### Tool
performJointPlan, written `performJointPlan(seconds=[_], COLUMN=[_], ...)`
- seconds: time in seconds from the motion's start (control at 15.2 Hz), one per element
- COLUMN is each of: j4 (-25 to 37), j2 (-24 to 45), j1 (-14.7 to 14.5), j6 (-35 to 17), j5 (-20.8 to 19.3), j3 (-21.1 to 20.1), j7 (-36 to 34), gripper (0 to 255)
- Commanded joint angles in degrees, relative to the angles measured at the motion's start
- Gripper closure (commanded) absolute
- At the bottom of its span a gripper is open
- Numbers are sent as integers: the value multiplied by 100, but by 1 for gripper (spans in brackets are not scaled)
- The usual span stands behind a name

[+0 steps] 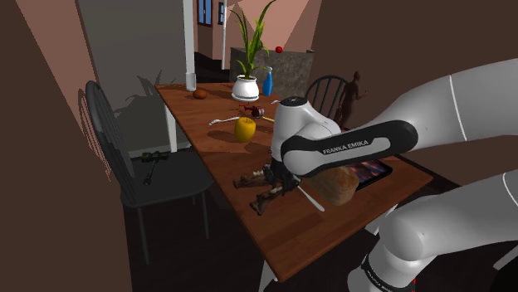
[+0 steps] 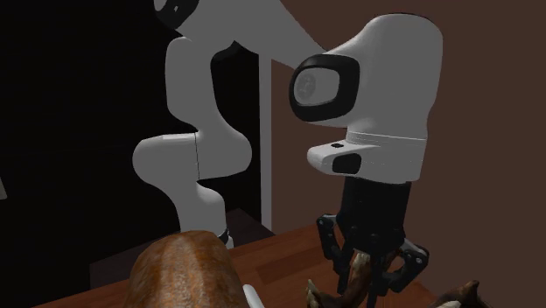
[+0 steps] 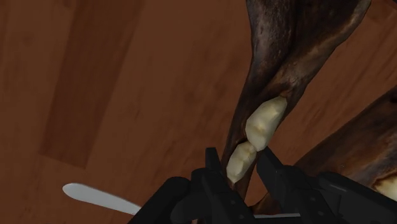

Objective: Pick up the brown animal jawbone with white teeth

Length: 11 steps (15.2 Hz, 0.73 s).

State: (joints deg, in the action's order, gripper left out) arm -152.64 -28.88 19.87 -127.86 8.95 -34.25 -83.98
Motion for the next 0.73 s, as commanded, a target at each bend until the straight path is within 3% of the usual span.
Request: performJointPlan(seconds=[0.0, 0.66], j4=[89, 497], j2=[-100, -435], j1=[-21, -72], j6=[185, 917], j5=[10, 8], j3=[60, 282], j7=[41, 175], gripper=[255, 255])
